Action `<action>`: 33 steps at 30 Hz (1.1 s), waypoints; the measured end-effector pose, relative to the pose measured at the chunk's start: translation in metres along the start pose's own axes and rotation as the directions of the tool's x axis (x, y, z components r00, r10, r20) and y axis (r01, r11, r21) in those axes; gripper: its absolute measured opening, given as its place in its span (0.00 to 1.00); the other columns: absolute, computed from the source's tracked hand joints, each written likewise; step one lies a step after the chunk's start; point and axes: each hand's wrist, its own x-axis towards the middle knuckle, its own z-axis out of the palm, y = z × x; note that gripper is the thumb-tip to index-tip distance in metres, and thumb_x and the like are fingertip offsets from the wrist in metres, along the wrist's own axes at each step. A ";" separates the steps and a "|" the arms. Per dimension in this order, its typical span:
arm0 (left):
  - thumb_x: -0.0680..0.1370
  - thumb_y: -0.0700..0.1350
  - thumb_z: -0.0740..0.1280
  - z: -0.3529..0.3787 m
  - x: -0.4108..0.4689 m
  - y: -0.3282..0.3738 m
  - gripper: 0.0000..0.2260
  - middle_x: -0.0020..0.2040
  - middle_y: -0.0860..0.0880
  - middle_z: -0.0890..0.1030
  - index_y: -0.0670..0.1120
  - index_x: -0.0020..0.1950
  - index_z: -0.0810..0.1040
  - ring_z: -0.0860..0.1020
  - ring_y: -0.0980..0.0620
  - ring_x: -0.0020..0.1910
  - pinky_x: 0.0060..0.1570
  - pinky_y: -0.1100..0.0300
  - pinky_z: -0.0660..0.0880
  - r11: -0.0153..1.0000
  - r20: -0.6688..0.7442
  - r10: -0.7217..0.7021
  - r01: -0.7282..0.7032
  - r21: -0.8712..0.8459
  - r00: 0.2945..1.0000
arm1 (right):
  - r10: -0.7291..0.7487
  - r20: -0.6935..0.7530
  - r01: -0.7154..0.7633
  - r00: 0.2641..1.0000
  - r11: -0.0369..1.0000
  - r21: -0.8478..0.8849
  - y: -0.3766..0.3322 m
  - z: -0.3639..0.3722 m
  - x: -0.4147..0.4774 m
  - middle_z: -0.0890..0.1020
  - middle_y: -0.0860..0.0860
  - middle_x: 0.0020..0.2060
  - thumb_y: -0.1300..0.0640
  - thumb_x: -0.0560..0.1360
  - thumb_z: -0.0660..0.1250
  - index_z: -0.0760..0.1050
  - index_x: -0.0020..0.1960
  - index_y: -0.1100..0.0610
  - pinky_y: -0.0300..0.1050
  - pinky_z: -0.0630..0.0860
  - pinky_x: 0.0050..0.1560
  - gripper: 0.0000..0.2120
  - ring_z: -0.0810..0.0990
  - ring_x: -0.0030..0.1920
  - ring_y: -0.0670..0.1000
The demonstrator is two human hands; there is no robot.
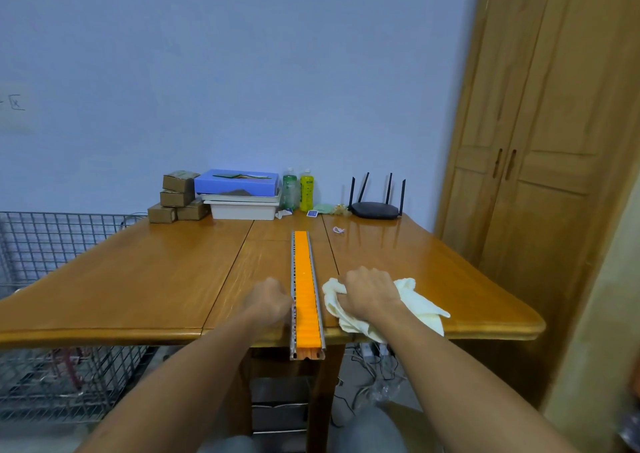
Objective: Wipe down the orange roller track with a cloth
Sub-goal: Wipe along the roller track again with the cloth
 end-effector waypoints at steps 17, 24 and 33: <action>0.80 0.41 0.66 -0.023 0.107 0.015 0.06 0.43 0.44 0.83 0.44 0.45 0.81 0.82 0.48 0.43 0.42 0.55 0.80 0.999 -0.051 0.033 -0.032 0.020 0.998 | 0.076 -0.049 -0.070 0.996 0.991 0.111 0.028 0.015 0.104 0.82 0.51 0.50 0.46 0.79 0.61 0.79 0.62 0.49 0.46 0.69 0.40 0.15 0.82 0.48 0.55; 0.80 0.42 0.67 -0.026 0.157 0.020 0.05 0.44 0.45 0.83 0.45 0.46 0.81 0.82 0.49 0.45 0.49 0.49 0.83 0.998 -0.060 0.038 -0.035 0.046 0.997 | 0.096 -0.015 -0.094 0.995 0.987 0.131 0.038 0.029 0.154 0.82 0.51 0.52 0.47 0.79 0.62 0.79 0.62 0.48 0.46 0.71 0.41 0.15 0.82 0.49 0.56; 0.81 0.42 0.65 -0.017 0.220 0.020 0.05 0.47 0.45 0.83 0.44 0.51 0.81 0.81 0.50 0.46 0.49 0.52 0.82 0.999 -0.024 0.026 -0.025 0.045 0.999 | 0.129 0.027 -0.132 0.991 0.979 0.158 0.053 0.055 0.211 0.83 0.49 0.49 0.47 0.79 0.62 0.79 0.62 0.47 0.45 0.73 0.40 0.14 0.82 0.46 0.53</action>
